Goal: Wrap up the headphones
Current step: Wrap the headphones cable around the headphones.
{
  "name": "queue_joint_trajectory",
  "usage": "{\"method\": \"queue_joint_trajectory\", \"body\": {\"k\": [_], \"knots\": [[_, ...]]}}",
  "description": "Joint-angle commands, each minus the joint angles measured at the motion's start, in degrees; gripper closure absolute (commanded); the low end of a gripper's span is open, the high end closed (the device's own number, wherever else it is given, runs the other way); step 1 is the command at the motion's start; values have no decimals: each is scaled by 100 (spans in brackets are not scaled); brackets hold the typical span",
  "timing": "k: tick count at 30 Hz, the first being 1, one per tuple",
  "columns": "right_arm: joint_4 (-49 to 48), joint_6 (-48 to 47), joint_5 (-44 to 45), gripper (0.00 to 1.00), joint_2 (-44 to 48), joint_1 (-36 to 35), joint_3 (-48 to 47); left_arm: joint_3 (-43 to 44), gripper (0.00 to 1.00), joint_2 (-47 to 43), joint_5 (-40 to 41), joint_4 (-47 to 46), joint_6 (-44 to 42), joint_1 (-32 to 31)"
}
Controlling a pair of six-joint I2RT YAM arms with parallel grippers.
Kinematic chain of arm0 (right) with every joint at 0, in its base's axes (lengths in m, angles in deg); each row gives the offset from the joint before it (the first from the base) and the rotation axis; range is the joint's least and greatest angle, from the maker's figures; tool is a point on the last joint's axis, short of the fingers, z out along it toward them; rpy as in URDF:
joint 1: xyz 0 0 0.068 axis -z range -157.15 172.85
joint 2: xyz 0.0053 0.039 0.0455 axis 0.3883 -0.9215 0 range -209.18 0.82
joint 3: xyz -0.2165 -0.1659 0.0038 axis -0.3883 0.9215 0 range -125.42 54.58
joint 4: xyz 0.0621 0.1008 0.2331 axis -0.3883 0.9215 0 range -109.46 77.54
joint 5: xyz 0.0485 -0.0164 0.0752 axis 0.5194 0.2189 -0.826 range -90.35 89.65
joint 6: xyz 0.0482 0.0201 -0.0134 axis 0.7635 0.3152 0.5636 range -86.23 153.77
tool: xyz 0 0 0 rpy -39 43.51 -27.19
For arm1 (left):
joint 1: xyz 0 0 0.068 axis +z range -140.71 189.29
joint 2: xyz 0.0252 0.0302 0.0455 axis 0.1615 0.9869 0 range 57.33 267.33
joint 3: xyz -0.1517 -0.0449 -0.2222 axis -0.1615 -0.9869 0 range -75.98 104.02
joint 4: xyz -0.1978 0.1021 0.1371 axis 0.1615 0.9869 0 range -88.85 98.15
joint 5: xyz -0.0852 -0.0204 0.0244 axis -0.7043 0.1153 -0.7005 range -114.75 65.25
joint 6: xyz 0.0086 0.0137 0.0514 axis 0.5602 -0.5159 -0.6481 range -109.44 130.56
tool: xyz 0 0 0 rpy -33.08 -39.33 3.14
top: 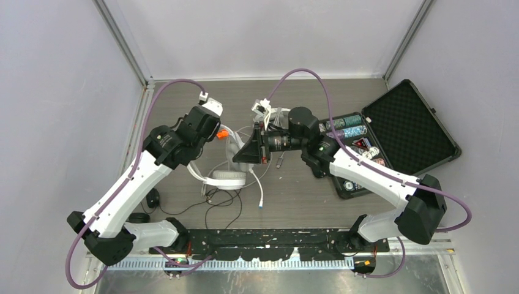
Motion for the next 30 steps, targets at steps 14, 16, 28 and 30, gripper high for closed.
{"method": "queue_joint_trajectory", "body": {"k": [14, 16, 28, 30], "knots": [[-916, 145, 982, 85, 289, -693, -20, -192, 100, -525, 1655, -2253, 1194, 33], [-909, 113, 1129, 85, 281, -709, -85, -383, 100, -617, 1611, -2514, 1260, 26], [-885, 20, 1393, 86, -50, -1021, -446, -749, 100, -811, 1892, -3207, 2028, 32], [-506, -296, 1486, 86, 5, -1018, -577, -793, 100, -832, 2071, -3385, 1804, 28]]}}
